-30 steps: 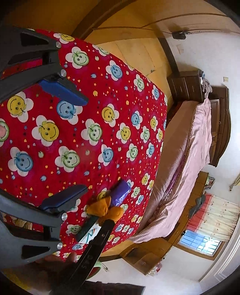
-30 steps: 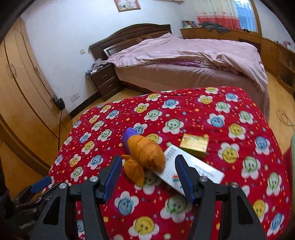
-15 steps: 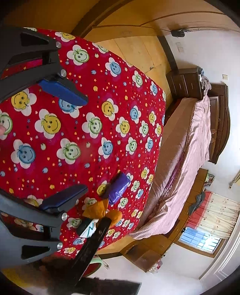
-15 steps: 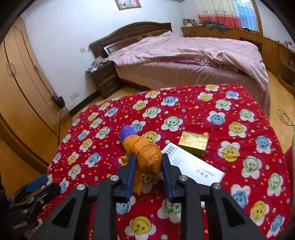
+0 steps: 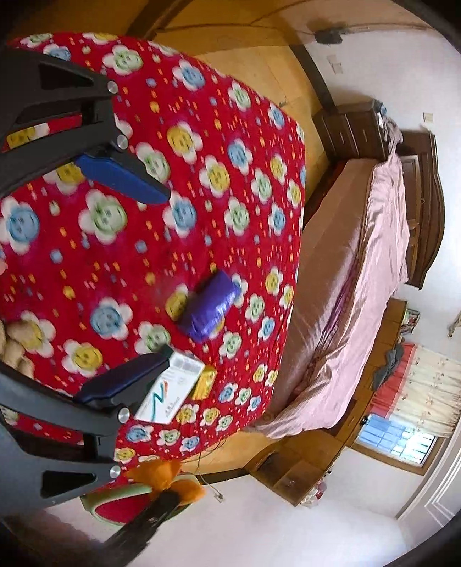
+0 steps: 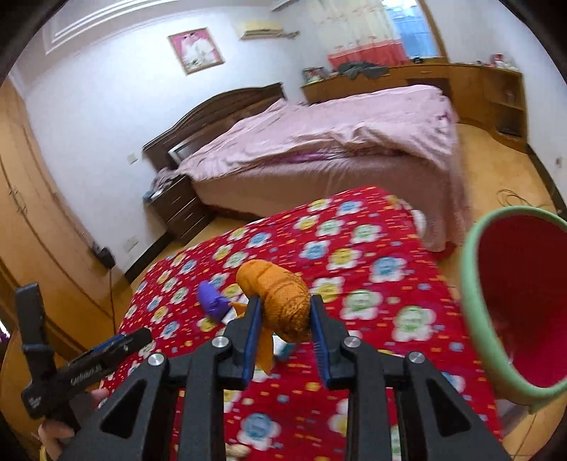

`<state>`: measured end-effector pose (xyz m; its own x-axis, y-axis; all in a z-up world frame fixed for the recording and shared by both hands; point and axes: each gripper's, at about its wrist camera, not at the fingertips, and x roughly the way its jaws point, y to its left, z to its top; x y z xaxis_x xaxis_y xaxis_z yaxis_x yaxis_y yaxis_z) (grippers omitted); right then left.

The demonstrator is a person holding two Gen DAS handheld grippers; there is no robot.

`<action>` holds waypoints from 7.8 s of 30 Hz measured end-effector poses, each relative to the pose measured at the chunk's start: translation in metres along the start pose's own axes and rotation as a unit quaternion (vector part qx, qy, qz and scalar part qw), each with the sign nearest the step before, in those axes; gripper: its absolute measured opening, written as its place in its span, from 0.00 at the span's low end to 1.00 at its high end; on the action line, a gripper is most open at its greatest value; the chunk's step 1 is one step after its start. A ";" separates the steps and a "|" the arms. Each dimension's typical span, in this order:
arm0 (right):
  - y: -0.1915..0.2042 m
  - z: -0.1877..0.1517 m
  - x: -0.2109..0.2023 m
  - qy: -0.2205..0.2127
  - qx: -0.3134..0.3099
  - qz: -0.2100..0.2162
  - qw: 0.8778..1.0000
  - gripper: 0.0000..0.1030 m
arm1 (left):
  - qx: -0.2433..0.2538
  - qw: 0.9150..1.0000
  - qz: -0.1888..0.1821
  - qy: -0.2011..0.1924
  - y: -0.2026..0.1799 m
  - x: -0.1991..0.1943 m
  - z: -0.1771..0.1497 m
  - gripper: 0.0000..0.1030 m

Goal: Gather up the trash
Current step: 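Carry the orange mesh bag toward the bucket while the left tool grasps the purple wrapped bag, then carry the purple bag with the left tool and orange bag with the right tool over the bucket, then open both tools to drop the purple and orange bags into the bucket, then move both open tools back over the white medicine box and yellow box, then grasp the white medicine box with the left tool and lift it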

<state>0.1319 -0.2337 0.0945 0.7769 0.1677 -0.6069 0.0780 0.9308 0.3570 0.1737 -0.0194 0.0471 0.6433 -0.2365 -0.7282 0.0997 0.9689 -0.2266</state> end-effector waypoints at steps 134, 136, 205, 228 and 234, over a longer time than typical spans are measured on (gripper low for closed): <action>-0.240 -0.023 -0.098 -0.033 0.148 -0.137 0.979 0.61 | 0.120 0.978 -0.157 0.062 -0.261 0.044 -0.059 0.55; -0.233 -0.022 -0.102 -0.039 0.145 -0.137 0.979 0.65 | 0.111 0.982 -0.144 0.057 -0.250 0.048 -0.054 0.55; -0.108 -0.025 -0.055 0.008 0.090 -0.087 0.992 0.69 | 0.032 0.998 0.015 0.050 -0.070 0.081 0.013 0.55; 0.006 -0.005 0.064 0.066 0.014 -0.060 0.996 0.69 | -0.087 0.996 -0.003 -0.010 0.041 0.063 0.009 0.52; 0.023 -0.003 0.108 0.092 -0.007 -0.067 0.993 0.69 | -0.106 0.994 -0.001 -0.017 0.051 0.063 0.006 0.52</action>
<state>0.2154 -0.1934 0.0348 0.6329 0.0968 -0.7681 0.1633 0.9531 0.2547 0.2235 0.0152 -0.0061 0.6692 -0.2326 -0.7058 -0.0586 0.9303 -0.3622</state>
